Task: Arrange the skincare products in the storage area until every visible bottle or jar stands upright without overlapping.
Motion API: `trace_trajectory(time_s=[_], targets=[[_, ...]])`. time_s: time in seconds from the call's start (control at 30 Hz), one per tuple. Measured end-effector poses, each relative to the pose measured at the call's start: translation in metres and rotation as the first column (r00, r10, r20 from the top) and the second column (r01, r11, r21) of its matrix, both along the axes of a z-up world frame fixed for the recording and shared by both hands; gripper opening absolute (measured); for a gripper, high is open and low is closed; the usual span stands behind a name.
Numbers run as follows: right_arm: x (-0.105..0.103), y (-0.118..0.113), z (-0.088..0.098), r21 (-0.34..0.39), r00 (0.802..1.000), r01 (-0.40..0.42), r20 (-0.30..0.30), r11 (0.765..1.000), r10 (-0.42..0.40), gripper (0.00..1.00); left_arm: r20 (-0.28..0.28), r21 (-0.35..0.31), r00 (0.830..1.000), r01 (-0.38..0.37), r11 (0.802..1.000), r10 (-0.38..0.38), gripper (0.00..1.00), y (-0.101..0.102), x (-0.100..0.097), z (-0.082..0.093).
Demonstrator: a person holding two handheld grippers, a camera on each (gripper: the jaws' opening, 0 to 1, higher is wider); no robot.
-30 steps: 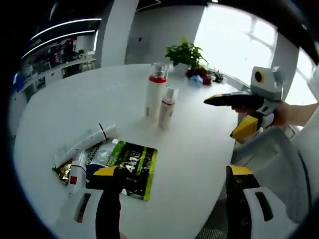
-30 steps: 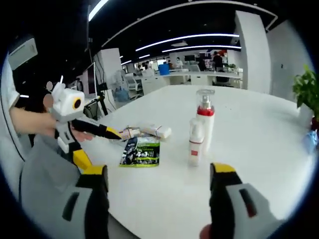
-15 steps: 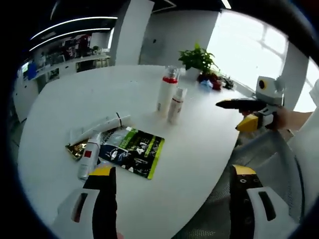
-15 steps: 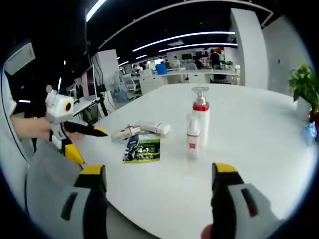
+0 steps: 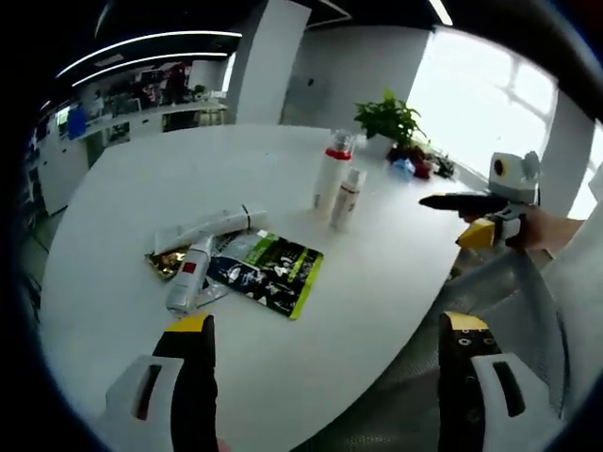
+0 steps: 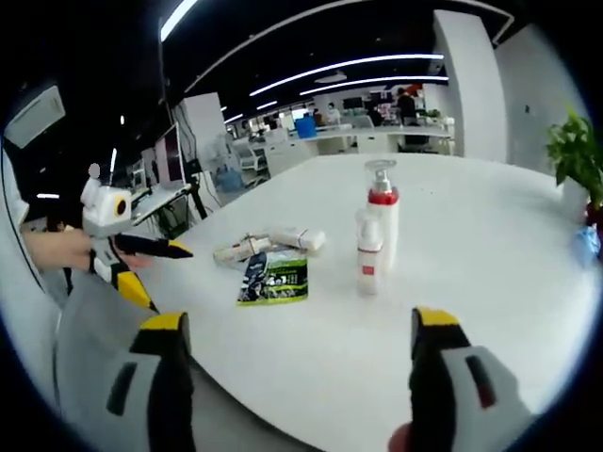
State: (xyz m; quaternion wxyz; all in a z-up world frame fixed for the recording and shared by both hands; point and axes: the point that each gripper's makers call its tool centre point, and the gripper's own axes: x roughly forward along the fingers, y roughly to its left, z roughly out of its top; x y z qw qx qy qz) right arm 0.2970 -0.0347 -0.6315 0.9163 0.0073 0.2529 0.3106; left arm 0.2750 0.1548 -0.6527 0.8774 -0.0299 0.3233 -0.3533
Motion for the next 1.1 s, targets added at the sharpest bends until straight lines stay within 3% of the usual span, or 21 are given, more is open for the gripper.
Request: trace_trajectory(time_s=[0.8, 1.1], targets=[[-0.001, 0.0, -0.012, -0.029, 0.999, 0.003, -0.047, 1.0, -0.004, 1.0, 0.021, -0.027, 1.0, -0.019, 0.999, 0.02, 0.97, 0.005, 0.0, -0.001], [-0.002, 0.014, -0.019, -0.063, 0.996, -0.054, -0.071, 0.997, 0.049, 0.97, 0.041, -0.049, 0.999, -0.031, 0.998, 0.033, 0.97, 0.006, 0.002, 0.003]])
